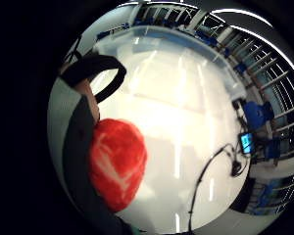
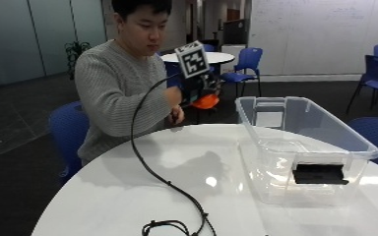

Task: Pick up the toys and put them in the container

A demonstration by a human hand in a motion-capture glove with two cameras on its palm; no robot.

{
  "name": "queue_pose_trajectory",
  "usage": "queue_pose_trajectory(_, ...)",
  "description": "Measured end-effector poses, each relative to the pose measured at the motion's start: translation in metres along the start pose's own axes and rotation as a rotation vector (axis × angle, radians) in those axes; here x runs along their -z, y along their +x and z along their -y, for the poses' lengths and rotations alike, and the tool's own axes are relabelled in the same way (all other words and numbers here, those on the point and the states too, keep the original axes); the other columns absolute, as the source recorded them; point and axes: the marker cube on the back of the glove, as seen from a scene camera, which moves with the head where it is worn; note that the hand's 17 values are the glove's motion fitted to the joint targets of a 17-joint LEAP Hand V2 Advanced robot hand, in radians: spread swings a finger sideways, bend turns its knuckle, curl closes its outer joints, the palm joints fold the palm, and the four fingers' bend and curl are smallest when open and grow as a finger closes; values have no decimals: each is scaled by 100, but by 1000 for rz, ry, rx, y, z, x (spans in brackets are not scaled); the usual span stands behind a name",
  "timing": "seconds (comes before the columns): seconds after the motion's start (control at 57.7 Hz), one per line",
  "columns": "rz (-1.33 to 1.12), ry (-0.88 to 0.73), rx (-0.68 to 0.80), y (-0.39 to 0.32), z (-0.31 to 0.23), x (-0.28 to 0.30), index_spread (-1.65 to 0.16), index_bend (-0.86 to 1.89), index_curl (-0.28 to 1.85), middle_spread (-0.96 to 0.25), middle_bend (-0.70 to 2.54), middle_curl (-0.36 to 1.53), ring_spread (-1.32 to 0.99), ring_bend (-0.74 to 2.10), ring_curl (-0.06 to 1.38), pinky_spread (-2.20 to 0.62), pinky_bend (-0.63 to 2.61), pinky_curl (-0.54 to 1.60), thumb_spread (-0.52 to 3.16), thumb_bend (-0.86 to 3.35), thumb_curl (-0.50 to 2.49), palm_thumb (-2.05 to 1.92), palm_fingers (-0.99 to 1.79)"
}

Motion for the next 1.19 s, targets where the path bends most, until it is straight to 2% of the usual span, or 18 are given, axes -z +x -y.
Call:
queue_pose_trajectory(0.121,-84,43,-72,15,72,28,-38,65,57,-25,87,73,-61,113,67,-41,100,51,83,15,91,63,71)
queue_pose_trajectory(0.312,-191,5,-93,41,121,18,-39,65,65,-24,89,78,-61,115,71,-41,106,54,75,13,101,61,65)
queue_pose_trajectory(0.485,-312,-74,-407,97,185,-28,-40,62,71,-24,90,82,-62,117,74,-41,109,55,71,12,108,61,60)
queue_pose_trajectory(0.554,-275,-121,-447,123,206,-47,-41,58,73,-24,89,83,-61,117,74,-41,112,55,70,12,110,60,56)
queue_pose_trajectory(0.658,-233,-197,-464,156,214,-69,-43,53,76,-24,87,84,-61,115,75,-40,114,55,71,11,113,60,50)
queue_pose_trajectory(0.814,-143,-229,-525,169,214,-87,-46,41,79,-25,84,85,-61,114,75,-38,118,54,76,11,115,60,41)
queue_pose_trajectory(0.918,-120,-304,-507,168,208,-91,-45,23,77,-27,79,85,-59,111,75,-32,120,54,86,9,114,55,17)
queue_pose_trajectory(0.935,-115,-313,-503,168,206,-91,-44,18,73,-26,77,82,-56,107,72,-28,113,51,96,1,108,39,5)
queue_pose_trajectory(0.952,-109,-320,-500,167,205,-90,-44,18,73,-26,77,82,-55,107,73,-26,113,52,99,1,107,37,5)
queue_pose_trajectory(0.97,-104,-323,-499,167,204,-89,-44,15,71,-26,66,77,-52,98,70,-21,113,52,102,-3,103,32,-16)
queue_pose_trajectory(1.022,-100,-323,-492,165,202,-86,-43,14,66,-24,48,70,-44,79,65,-13,108,48,110,-6,94,21,-38)
queue_pose_trajectory(1.195,-101,-321,-457,159,190,-79,-39,10,53,-20,21,56,-27,48,52,-1,90,40,125,-3,72,3,-29)
